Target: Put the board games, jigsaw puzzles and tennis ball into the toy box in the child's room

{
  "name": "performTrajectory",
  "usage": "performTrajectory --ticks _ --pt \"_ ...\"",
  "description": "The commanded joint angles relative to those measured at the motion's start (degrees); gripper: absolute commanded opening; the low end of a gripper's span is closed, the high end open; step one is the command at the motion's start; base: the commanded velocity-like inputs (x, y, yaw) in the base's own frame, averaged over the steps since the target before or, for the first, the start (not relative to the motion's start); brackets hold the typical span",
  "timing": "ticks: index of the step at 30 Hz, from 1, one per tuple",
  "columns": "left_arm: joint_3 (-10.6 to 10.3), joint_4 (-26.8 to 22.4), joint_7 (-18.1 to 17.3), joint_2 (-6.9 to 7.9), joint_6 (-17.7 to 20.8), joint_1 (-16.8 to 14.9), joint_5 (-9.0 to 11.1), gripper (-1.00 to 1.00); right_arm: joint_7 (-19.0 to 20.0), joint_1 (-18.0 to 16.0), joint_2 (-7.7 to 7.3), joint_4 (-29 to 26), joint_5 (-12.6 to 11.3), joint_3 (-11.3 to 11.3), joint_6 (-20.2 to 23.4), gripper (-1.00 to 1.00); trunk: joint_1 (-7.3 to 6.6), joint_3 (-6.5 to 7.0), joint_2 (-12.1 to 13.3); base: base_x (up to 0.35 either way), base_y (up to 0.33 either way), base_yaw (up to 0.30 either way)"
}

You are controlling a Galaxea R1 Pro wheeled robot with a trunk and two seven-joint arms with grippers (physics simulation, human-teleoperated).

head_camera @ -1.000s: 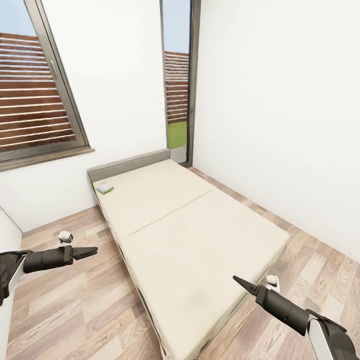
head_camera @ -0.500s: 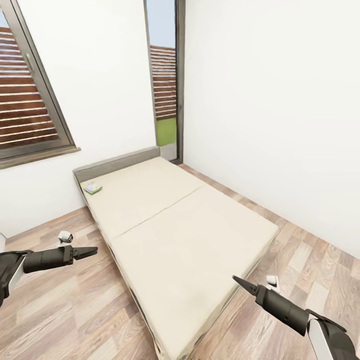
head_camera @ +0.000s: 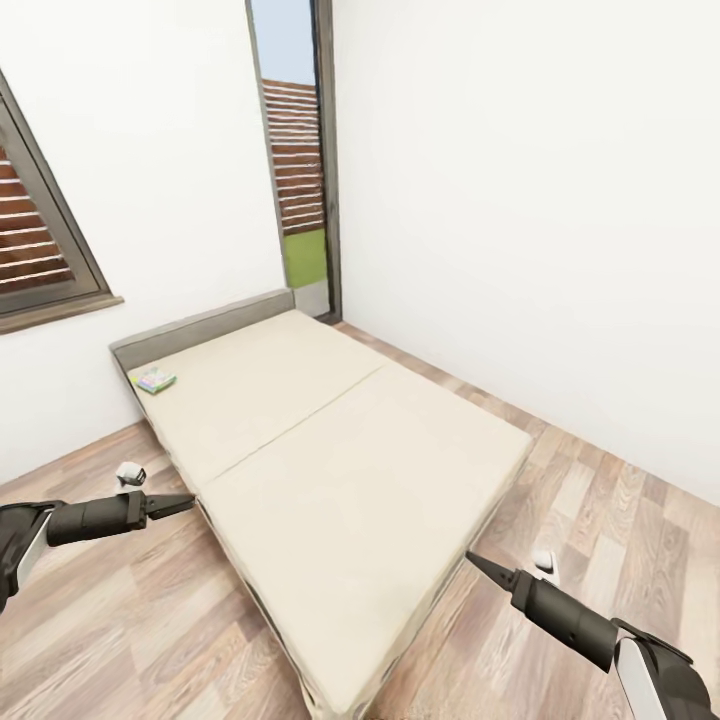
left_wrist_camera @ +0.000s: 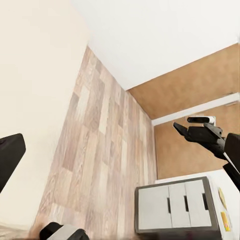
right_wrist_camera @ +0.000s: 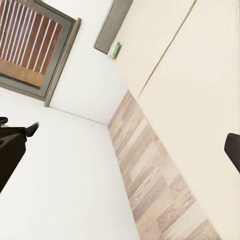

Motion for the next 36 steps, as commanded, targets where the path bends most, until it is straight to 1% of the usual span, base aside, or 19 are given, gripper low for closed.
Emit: performTrajectory --ticks 1,11,15,25,36 --pt "0.0 0.0 -0.2 0.03 0.6 0.0 0.0 1.0 0.1 -0.1 0.01 0.0 -0.2 0.0 0.3 1.0 0.03 -0.17 -0.1 0.0 0.246 -0.225" --pt "0.0 0.0 -0.2 0.03 0.6 0.0 0.0 1.0 0.1 -0.1 0.01 0.0 -0.1 -0.1 0.3 1.0 0.03 -0.37 -0.1 0.0 0.265 -0.261" --pt "0.0 0.0 -0.2 0.03 0.6 0.0 0.0 1.0 0.2 -0.1 0.01 0.0 -0.1 -0.1 0.4 1.0 0.03 -0.37 -0.1 0.0 0.113 -0.25" --pt "0.0 0.0 -0.2 0.03 0.6 0.0 0.0 1.0 0.4 -0.1 0.01 -0.1 -0.1 -0.1 0.4 1.0 0.03 -0.35 -0.1 0.0 0.039 -0.068" --pt "0.0 0.0 -0.2 0.03 0.6 0.0 0.0 1.0 0.5 -0.1 0.01 -0.1 -0.1 -0.1 0.4 1.0 0.03 0.25 -0.1 0.0 0.183 -0.16"
